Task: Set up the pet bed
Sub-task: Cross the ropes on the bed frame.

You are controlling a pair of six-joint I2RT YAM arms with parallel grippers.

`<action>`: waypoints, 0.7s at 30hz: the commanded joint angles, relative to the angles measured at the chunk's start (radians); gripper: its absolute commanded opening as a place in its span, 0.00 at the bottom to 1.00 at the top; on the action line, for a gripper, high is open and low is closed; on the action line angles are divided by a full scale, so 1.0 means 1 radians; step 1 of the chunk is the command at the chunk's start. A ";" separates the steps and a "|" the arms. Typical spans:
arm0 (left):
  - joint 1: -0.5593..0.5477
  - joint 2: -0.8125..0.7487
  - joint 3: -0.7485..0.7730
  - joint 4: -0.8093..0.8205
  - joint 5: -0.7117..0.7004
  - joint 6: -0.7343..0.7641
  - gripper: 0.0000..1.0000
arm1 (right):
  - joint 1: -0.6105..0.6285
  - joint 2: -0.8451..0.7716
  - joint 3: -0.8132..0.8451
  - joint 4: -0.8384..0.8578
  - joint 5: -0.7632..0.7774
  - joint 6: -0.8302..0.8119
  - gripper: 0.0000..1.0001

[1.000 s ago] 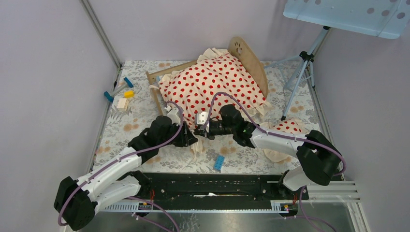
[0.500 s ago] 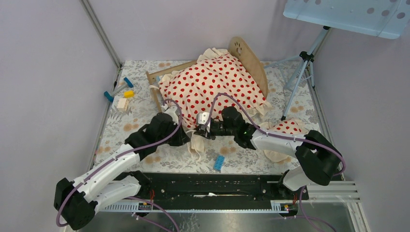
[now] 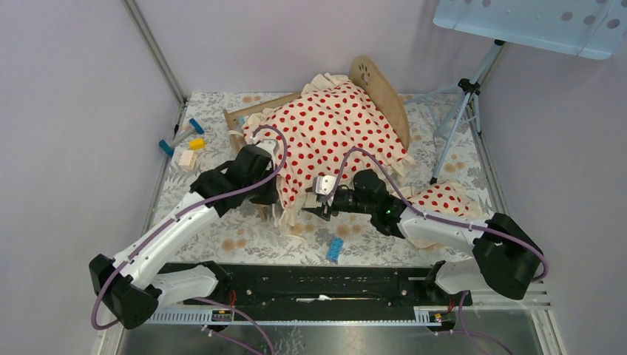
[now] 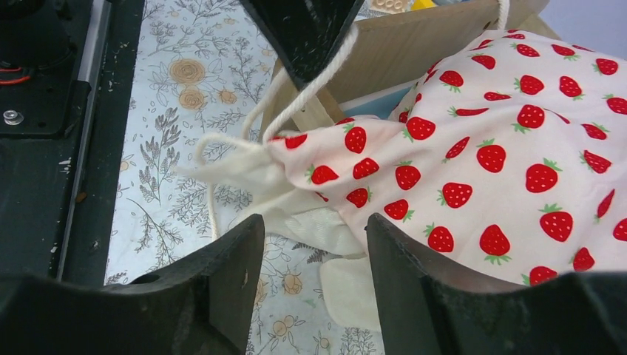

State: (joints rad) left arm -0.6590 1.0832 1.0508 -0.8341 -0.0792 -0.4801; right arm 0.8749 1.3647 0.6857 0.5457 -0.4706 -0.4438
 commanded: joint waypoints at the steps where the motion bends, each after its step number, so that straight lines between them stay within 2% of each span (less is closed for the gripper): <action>1: -0.001 0.045 0.125 -0.078 -0.094 0.115 0.00 | -0.006 -0.061 -0.030 0.068 0.027 0.011 0.61; 14: -0.001 0.201 0.354 -0.118 -0.268 0.426 0.00 | -0.007 -0.091 -0.078 0.104 0.021 0.053 0.65; 21: 0.001 0.273 0.443 -0.132 -0.358 0.512 0.00 | -0.007 -0.094 -0.095 0.110 0.023 0.062 0.66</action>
State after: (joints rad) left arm -0.6590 1.3411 1.4200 -0.9577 -0.3462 -0.0551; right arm 0.8749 1.3033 0.5957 0.5964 -0.4541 -0.3954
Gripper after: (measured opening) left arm 0.021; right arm 0.659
